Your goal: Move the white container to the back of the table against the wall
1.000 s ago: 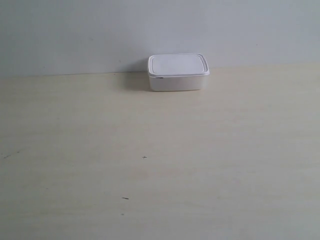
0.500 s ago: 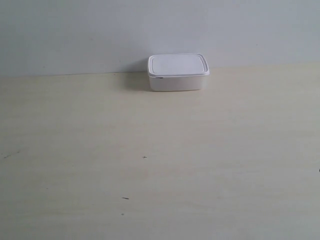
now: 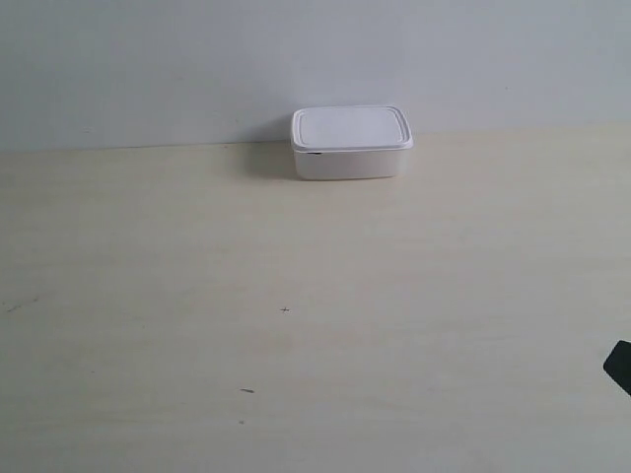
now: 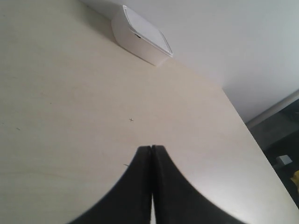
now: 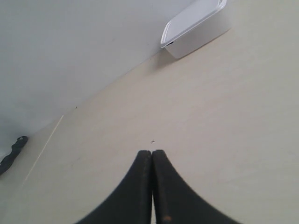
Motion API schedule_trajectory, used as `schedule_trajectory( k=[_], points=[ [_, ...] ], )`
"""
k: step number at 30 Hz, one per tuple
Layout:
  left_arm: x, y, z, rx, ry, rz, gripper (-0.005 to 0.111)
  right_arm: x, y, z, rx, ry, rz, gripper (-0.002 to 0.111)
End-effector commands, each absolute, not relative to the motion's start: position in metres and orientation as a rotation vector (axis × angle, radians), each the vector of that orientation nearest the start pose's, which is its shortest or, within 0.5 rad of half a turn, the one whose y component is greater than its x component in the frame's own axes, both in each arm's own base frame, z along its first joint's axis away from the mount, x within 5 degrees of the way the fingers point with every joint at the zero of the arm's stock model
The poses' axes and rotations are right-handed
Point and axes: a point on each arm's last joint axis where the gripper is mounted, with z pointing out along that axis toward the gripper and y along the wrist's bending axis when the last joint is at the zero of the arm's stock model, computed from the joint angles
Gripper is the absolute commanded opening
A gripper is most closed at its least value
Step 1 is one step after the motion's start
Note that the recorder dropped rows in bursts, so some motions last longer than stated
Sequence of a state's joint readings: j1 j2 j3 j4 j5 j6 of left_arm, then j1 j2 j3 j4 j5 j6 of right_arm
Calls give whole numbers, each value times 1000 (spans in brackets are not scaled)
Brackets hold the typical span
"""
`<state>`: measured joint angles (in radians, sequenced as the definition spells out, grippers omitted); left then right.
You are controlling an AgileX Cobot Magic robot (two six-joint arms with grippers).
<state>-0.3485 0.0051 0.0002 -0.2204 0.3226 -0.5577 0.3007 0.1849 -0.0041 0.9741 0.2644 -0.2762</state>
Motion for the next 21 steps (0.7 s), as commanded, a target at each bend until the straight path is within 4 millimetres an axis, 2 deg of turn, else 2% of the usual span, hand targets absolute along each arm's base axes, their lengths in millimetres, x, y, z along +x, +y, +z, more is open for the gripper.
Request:
schedule_trajectory(
  k=[1, 14, 21],
  points=[
    [48, -25, 185, -346, 1851, -853, 0, 59, 39, 188, 194, 1902, 875, 0],
    [49, -24, 185, -348, 1850, -846, 0, 59, 39, 188, 194, 1902, 875, 0],
    [52, -16, 185, -481, 1798, -740, 0, 55, 37, 192, 191, 1832, 878, 0]
  ],
)
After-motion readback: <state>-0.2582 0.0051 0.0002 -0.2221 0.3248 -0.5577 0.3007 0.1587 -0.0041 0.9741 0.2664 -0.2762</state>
